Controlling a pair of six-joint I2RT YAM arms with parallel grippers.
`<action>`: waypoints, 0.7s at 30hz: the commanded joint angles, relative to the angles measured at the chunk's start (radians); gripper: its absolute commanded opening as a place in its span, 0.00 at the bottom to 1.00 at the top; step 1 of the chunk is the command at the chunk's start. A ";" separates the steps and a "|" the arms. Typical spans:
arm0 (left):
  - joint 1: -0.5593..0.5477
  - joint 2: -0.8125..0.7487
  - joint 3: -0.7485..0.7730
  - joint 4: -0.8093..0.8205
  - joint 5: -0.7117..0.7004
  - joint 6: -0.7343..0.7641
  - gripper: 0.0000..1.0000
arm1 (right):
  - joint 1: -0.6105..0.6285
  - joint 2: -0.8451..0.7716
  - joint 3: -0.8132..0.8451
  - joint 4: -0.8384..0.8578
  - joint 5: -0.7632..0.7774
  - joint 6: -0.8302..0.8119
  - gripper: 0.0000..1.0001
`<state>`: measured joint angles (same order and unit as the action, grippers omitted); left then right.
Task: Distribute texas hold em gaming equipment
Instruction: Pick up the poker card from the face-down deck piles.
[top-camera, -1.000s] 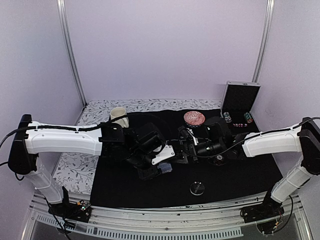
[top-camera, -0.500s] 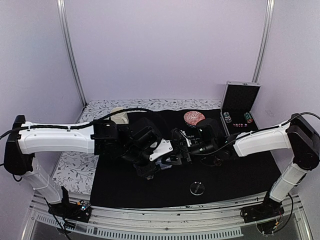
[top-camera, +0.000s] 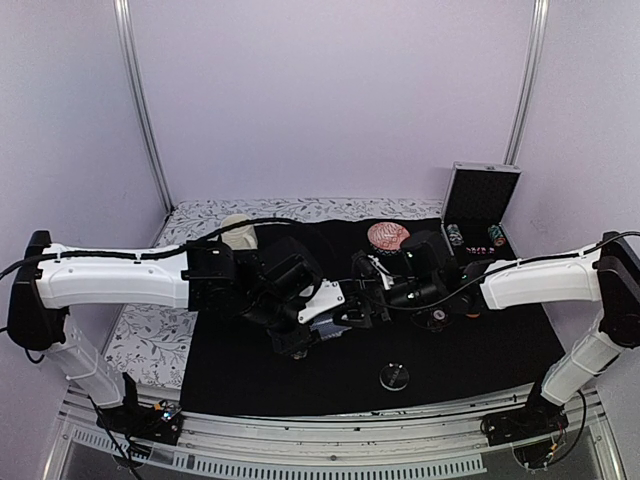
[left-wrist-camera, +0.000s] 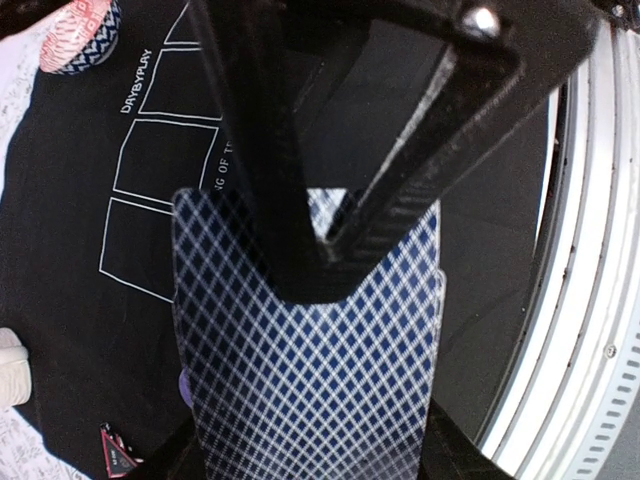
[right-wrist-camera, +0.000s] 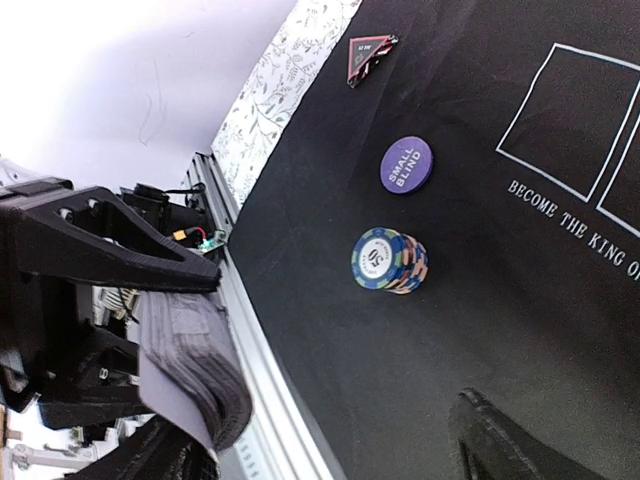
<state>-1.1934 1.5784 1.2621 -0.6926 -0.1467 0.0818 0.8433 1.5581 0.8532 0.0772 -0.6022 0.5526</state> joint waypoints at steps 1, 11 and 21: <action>0.015 -0.034 -0.004 0.034 -0.011 0.007 0.56 | -0.007 -0.014 0.026 -0.046 -0.034 -0.035 0.79; 0.019 -0.021 -0.022 0.034 -0.010 0.006 0.56 | -0.005 -0.008 0.035 -0.006 -0.118 -0.014 0.34; 0.038 -0.014 -0.055 0.034 0.001 0.003 0.56 | -0.006 -0.030 0.053 -0.107 -0.073 -0.052 0.04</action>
<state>-1.1843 1.5784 1.2140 -0.6834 -0.1452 0.0853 0.8433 1.5574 0.8787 0.0402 -0.7063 0.5251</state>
